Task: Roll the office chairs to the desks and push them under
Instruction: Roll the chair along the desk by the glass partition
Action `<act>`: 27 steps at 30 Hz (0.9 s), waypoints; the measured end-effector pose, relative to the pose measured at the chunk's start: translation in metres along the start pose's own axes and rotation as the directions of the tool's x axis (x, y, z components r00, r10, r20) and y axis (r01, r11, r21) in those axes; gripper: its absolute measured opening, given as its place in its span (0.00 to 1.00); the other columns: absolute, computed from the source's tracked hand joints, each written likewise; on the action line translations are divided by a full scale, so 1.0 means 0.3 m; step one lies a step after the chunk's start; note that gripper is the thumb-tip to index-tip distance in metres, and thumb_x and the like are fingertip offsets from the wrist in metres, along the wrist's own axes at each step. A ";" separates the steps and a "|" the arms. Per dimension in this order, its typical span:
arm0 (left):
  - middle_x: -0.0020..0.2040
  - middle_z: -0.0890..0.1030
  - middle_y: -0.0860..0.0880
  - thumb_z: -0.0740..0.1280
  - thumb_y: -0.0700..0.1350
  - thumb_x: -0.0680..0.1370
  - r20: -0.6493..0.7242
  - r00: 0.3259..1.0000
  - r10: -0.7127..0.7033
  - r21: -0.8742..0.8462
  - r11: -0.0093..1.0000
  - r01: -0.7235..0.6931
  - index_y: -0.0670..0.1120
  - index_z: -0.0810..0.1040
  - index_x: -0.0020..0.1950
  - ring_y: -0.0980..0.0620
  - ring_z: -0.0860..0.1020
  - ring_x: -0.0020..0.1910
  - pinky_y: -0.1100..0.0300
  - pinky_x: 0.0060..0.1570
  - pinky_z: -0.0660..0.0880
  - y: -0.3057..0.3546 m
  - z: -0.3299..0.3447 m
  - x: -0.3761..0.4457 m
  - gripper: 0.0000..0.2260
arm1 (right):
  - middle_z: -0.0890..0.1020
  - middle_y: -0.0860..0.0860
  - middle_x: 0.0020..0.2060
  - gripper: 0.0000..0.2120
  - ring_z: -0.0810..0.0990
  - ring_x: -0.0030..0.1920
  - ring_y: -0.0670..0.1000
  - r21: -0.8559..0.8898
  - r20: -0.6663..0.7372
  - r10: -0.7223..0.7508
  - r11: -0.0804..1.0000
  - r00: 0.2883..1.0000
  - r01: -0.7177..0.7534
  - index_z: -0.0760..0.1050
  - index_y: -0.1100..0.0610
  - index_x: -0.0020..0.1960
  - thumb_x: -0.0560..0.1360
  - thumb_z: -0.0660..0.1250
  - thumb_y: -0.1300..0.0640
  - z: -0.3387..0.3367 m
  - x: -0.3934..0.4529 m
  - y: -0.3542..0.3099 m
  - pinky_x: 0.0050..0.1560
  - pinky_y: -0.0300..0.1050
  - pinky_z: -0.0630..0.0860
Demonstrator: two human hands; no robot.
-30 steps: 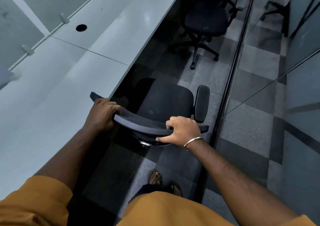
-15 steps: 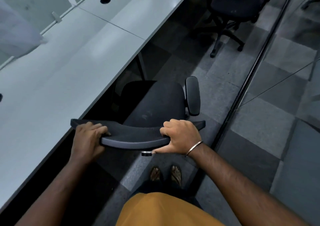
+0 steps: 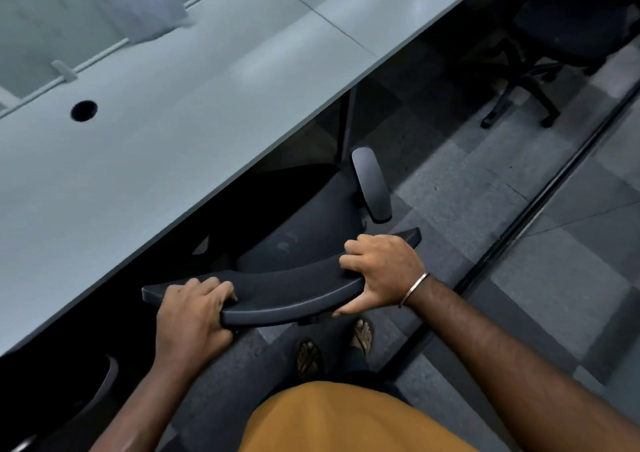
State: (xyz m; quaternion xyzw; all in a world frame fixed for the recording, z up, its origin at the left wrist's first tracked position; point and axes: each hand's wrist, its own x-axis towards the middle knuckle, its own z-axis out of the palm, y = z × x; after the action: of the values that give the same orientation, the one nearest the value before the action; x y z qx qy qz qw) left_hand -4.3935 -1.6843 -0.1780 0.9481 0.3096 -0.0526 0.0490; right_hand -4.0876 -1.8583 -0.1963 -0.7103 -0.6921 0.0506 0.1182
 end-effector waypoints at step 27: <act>0.38 0.71 0.56 0.63 0.77 0.73 -0.088 0.968 0.233 -0.077 0.968 -0.240 0.52 0.74 0.41 0.54 0.73 0.34 0.60 0.32 0.63 0.130 -0.048 0.209 0.28 | 0.71 0.48 0.36 0.44 0.69 0.35 0.52 -0.107 0.040 -0.246 0.963 0.968 0.249 0.71 0.54 0.40 0.58 0.61 0.12 -0.087 0.246 0.405 0.38 0.50 0.66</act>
State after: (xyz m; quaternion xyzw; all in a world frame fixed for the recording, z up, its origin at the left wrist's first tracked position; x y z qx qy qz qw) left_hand -4.3189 -1.6774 -0.1696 0.9766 0.1978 0.0044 0.0840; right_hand -3.9608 -1.7892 -0.1933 -0.6230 -0.7786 0.0063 0.0748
